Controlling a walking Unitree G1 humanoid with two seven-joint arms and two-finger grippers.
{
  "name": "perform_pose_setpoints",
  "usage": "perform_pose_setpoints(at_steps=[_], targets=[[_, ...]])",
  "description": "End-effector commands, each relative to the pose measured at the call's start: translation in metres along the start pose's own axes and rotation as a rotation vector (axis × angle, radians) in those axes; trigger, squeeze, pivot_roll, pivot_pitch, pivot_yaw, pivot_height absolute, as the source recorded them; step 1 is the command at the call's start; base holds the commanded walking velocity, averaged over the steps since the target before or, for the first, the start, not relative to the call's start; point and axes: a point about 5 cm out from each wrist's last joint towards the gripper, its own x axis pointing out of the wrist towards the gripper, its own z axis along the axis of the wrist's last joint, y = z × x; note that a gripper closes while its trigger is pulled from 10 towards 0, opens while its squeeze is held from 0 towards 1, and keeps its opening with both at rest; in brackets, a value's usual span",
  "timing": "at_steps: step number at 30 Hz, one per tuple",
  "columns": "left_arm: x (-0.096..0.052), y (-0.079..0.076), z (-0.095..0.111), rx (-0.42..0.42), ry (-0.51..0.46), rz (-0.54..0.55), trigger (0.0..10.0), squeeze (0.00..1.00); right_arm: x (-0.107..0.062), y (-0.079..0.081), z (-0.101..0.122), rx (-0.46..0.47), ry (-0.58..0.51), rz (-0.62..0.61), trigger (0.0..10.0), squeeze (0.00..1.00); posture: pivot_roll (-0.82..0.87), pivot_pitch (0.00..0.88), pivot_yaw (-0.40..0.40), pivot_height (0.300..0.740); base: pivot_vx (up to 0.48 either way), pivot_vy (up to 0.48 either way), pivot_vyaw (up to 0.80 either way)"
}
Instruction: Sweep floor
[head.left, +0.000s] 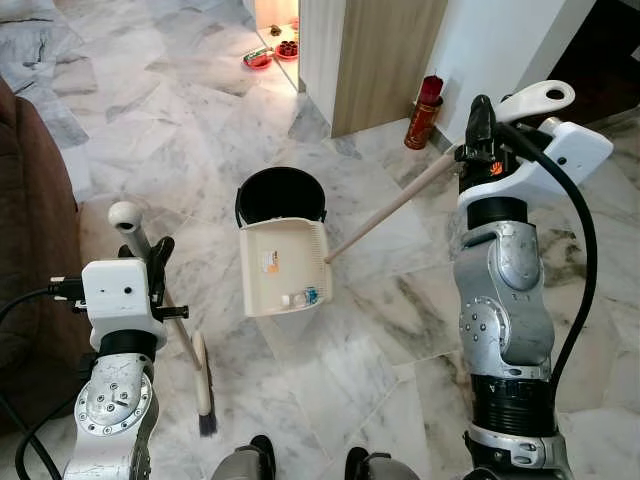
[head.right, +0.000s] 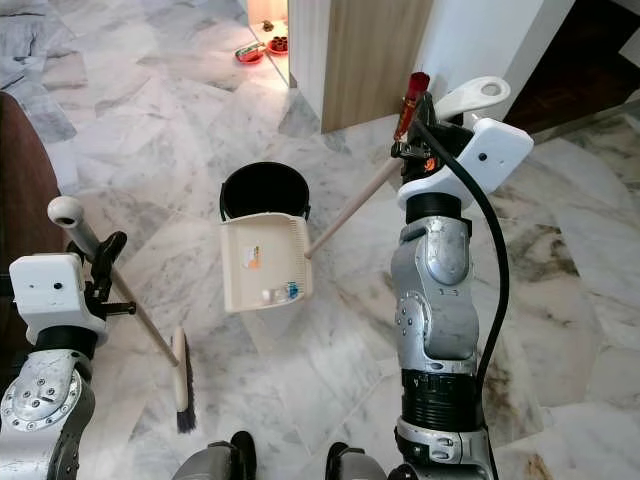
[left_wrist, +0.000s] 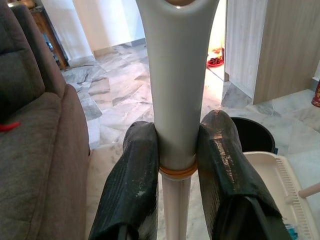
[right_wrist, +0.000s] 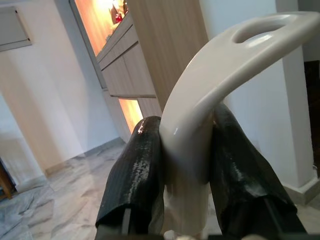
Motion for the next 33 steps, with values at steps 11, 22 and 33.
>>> perform_pose_setpoints(at_steps=[11,22,33], targets=[[-0.003,0.007,0.006,0.031,-0.027,0.019,10.0,0.0,0.024,0.015,0.041,0.021,-0.205,0.067,10.0,0.0,0.01,0.201,-0.03,0.74,0.022,0.0,0.0],[-0.007,0.014,0.006,0.053,-0.023,0.039,10.0,0.0,0.03,0.021,0.043,0.028,-0.216,0.09,10.0,0.0,0.02,0.212,-0.036,0.74,0.305,0.0,0.0],[-0.007,0.017,0.006,0.063,-0.026,0.049,10.0,0.0,0.033,0.024,0.043,0.033,-0.217,0.105,10.0,0.0,0.03,0.221,-0.039,0.74,0.369,0.0,0.0]])
